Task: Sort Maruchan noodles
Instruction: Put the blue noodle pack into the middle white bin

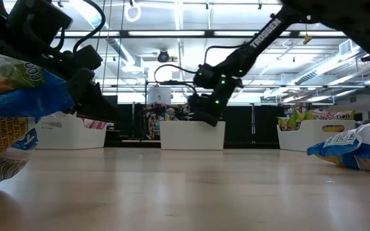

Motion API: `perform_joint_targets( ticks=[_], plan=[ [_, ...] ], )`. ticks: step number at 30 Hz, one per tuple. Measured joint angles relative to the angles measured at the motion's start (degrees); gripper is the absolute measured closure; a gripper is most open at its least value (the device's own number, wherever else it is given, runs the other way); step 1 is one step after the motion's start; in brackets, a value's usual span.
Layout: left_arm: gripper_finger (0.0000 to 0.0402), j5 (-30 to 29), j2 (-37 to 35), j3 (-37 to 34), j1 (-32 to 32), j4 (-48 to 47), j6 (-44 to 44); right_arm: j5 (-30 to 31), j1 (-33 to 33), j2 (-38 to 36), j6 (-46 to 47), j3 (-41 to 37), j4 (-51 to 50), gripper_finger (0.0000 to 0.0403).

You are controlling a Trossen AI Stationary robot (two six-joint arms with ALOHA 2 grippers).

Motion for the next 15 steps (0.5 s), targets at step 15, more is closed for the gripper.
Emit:
perform_joint_targets(
  ticks=[15],
  plan=[
    [0.0214, -6.85, 0.00, -0.02, 11.77, 2.28, 6.84, -7.13, -0.01, 9.86, -2.80, 21.20, -26.36, 0.0343]
  ],
)
